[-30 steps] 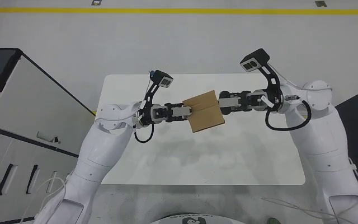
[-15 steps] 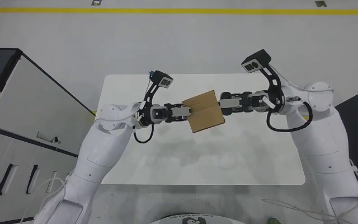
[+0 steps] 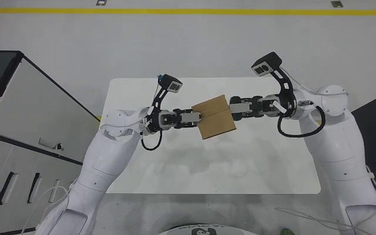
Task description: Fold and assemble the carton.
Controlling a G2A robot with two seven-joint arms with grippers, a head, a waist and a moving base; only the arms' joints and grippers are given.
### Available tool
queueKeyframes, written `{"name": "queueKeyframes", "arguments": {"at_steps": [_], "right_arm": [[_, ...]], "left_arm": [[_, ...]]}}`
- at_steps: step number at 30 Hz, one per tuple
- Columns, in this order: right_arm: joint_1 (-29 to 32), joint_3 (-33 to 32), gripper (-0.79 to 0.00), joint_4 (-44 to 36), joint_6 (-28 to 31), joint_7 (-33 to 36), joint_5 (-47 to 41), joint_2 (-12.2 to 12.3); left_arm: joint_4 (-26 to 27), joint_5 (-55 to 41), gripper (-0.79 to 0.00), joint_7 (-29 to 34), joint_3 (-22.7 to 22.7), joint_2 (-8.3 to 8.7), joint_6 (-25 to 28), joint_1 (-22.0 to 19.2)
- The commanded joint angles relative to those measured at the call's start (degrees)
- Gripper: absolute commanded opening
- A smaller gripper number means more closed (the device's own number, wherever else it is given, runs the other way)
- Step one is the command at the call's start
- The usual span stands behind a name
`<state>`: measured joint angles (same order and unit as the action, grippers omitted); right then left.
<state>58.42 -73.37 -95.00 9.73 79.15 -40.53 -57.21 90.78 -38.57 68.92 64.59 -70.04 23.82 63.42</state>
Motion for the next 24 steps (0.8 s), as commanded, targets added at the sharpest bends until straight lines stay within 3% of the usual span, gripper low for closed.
{"name": "queueKeyframes", "arguments": {"at_steps": [1,4,5,13,21,24], "right_arm": [[0.2,-0.7,-0.637,0.5,0.5,-0.6,-1.0,0.0],[1.0,-2.5,-0.058,1.3,1.3,-0.9,-3.5,0.1],[1.3,-3.1,0.0,1.5,1.5,-0.7,-4.2,0.2],[3.7,-6.7,0.0,3.4,2.5,-0.6,-9.7,0.4],[3.7,-6.7,0.0,3.4,2.5,-0.6,-9.7,0.4],[2.9,-7.6,0.0,-0.7,8.5,1.6,-1.1,0.8]], "left_arm": [[-0.5,-0.9,-0.785,-0.1,0.0,-0.05,0.4,-0.1],[-1.1,-3.6,-0.785,0.0,0.1,-0.16,1.0,0.0],[-1.3,-4.6,-0.785,0.2,0.2,-0.18,1.1,0.1],[-2.1,-15.4,-0.785,3.5,0.0,-0.71,0.4,0.0],[-2.1,-14.6,-0.785,3.6,0.0,-0.71,-0.3,-0.7],[-1.2,-15.7,-0.785,1.6,-0.1,-0.82,-1.0,0.1]]}}
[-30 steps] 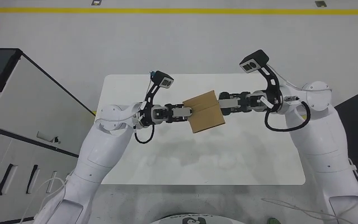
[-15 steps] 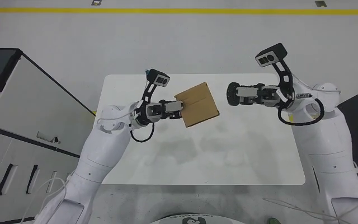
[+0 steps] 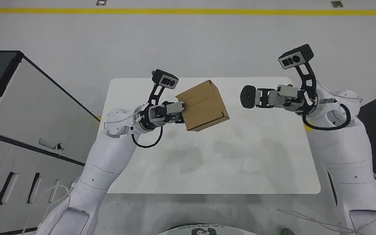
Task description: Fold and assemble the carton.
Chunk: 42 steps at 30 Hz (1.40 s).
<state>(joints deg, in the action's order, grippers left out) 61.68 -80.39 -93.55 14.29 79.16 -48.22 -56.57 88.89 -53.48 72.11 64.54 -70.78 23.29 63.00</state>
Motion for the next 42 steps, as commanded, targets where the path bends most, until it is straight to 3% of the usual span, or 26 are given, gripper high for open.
{"name": "queueKeyframes", "arguments": {"at_steps": [1,8,12,22,28,34,42], "right_arm": [[-0.5,-1.0,0.0,-3.3,7.0,2.8,9.7,0.3],[0.7,-1.1,0.0,-10.1,16.5,-5.6,24.6,1.1],[2.7,-0.8,0.0,-11.6,23.1,-12.3,30.1,1.9],[2.7,-0.9,0.0,-12.4,24.1,-13.2,32.3,1.9],[6.4,1.0,0.0,-10.1,37.2,-27.5,38.6,0.8],[7.2,4.4,0.0,-7.9,41.8,-37.7,44.0,-0.5],[3.4,9.3,0.0,-5.4,43.7,-46.1,48.9,-2.2]], "left_arm": [[1.1,-1.5,-0.785,-2.2,-0.1,-0.13,-0.7,1.0],[0.4,-11.9,-0.785,-5.9,-2.0,-1.49,0.1,2.1],[-1.1,-12.7,-0.785,-7.1,-3.7,-2.3,1.3,1.4],[-0.8,-12.7,-0.785,-8.8,-4.0,-2.56,1.2,1.7],[0.9,-15.0,-0.785,-9.3,-5.4,-3.38,2.0,3.1],[0.1,-16.1,-0.785,-7.1,-6.5,-4.25,2.3,2.0],[-1.3,-15.3,-0.785,-6.1,-6.5,-4.97,2.2,0.9]]}}
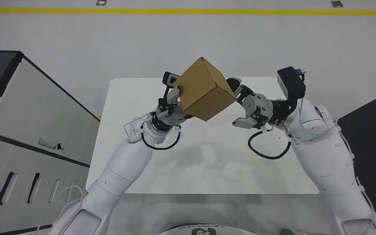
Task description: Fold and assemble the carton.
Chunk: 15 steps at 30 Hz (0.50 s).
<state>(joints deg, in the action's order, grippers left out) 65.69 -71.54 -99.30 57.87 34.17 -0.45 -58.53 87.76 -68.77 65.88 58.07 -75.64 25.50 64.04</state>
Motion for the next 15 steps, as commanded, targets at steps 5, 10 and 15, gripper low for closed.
{"name": "queueKeyframes", "arguments": {"at_steps": [5,10,15], "right_arm": [[-2.5,2.1,0.0,1.9,0.1,-6.8,6.1,-1.3],[-3.9,4.0,0.0,2.4,0.1,-11.2,9.0,-2.2],[-5.2,5.4,0.0,2.8,0.1,-13.9,10.8,-2.7]], "left_arm": [[-0.9,-1.6,-0.785,0.9,-0.3,-0.69,-0.3,-0.4],[-1.8,-2.7,-0.785,1.7,-0.3,-1.22,-0.5,-0.6],[-2.6,-2.9,-0.785,2.2,-0.4,-1.72,-0.3,-0.6]]}}
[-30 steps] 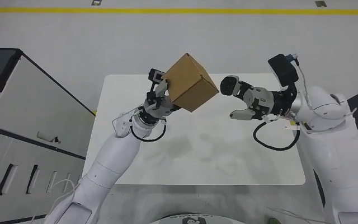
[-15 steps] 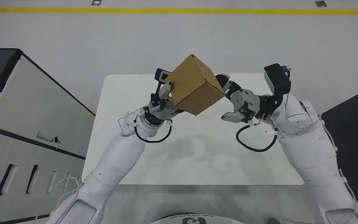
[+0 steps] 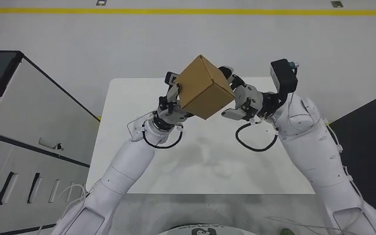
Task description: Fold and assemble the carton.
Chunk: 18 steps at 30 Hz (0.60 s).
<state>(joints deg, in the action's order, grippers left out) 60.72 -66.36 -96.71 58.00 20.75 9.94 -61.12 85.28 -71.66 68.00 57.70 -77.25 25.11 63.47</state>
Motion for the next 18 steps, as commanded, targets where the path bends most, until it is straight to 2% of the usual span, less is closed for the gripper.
{"name": "queueKeyframes", "arguments": {"at_steps": [1,18], "right_arm": [[-0.5,0.5,0.0,0.3,0.0,-0.9,0.7,-0.1],[-2.3,3.3,0.0,0.5,0.0,-5.9,2.4,-0.6]], "left_arm": [[-0.3,0.0,-0.785,0.2,-0.1,-0.21,0.1,0.0],[-1.2,-0.6,-0.785,0.6,0.8,-1.6,0.1,0.3]]}}
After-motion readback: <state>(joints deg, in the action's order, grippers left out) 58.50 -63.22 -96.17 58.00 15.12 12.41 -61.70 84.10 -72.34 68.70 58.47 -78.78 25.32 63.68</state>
